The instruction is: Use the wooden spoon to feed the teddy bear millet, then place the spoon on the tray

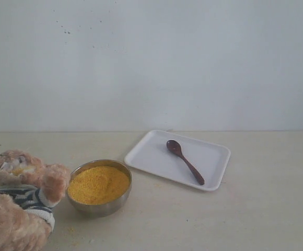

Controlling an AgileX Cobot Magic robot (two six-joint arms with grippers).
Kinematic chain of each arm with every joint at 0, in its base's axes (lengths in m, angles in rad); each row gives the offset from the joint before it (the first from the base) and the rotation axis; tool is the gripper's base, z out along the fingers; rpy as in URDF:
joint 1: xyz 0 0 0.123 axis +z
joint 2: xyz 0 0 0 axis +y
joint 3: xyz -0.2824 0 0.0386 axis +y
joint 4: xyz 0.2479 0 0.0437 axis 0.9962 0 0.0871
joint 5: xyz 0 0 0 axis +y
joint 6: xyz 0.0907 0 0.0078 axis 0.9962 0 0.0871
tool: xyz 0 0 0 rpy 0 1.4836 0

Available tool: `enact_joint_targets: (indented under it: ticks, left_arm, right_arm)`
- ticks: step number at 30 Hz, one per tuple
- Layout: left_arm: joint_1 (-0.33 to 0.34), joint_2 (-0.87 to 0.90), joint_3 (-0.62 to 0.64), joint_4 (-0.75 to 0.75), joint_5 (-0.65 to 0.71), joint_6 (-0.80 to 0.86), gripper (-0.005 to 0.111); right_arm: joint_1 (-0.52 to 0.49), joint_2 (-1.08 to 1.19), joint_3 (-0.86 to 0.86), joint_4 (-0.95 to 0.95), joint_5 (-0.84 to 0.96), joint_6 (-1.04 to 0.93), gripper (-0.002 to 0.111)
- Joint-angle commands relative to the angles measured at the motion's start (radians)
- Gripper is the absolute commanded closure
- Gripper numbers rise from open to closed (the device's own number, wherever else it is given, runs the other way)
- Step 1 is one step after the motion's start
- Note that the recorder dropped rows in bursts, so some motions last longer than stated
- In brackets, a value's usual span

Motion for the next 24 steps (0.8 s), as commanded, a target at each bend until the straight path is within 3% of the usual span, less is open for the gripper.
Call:
enact_joint_targets:
  ticks: [1,10,16,24]
  left_arm:
    - [-0.002,-0.010,0.001,-0.014,0.035,0.008,0.103]
    - [-0.002,-0.010,-0.001,-0.014,0.035,0.043,0.103]
    - [-0.008,-0.010,-0.085,-0.006,0.035,0.072,0.103]
    - [-0.016,-0.010,-0.130,-0.014,0.032,0.140,0.103]
  right_arm:
    - [0.002,-0.005,0.000,0.026,-0.001,0.064,0.108]
    - [0.002,-0.021,0.000,0.016,0.009,0.063,0.108]
    - [0.000,-0.084,0.000,0.009,0.078,0.063,0.108]
    - [0.000,-0.170,0.000,-0.300,0.026,0.060,0.108]
